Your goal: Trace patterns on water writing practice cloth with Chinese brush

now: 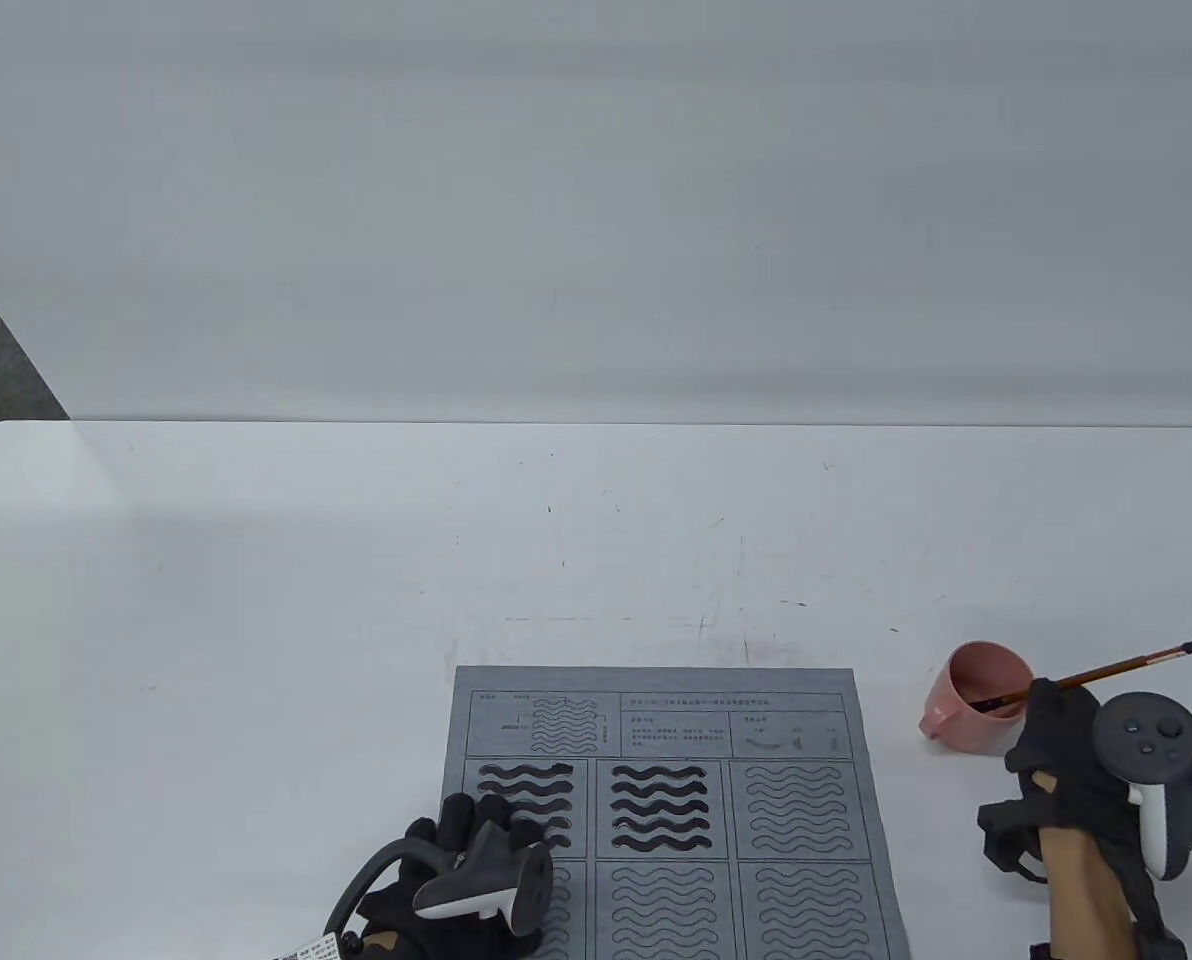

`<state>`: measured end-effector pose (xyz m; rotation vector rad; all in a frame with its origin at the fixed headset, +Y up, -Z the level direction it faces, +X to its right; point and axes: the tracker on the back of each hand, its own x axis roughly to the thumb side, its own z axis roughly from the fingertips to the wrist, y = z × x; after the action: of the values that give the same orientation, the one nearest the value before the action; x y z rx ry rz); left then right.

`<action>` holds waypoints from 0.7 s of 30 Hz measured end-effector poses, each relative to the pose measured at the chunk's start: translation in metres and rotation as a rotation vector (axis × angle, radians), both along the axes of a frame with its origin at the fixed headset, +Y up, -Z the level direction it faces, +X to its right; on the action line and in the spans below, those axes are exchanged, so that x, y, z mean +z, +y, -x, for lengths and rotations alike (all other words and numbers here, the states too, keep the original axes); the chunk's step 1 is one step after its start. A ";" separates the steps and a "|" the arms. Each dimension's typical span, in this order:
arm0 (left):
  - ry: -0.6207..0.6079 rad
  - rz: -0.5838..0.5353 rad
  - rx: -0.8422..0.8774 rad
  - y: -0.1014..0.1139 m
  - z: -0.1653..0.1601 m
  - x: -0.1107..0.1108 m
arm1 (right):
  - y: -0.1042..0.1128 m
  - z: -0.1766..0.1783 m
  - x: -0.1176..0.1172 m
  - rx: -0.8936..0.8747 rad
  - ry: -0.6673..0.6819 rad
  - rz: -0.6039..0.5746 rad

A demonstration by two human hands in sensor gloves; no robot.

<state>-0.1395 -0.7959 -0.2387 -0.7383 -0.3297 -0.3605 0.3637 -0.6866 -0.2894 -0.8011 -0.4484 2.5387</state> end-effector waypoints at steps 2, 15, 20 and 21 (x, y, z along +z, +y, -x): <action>0.008 -0.007 -0.007 0.001 0.002 -0.002 | 0.012 0.014 0.004 0.096 -0.008 0.024; -0.010 -0.195 -0.040 0.027 0.007 -0.005 | 0.057 0.129 0.054 0.414 0.269 -0.224; 0.020 -0.260 -0.009 0.041 0.013 -0.006 | 0.047 0.159 0.059 0.442 0.395 -0.181; 0.030 -0.284 -0.001 0.045 0.015 -0.006 | 0.044 0.163 0.059 0.455 0.414 -0.176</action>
<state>-0.1548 -0.7511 -0.2447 -0.4649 -0.2439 -0.3873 0.2007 -0.6428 -0.2308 -0.0998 -0.7663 2.9186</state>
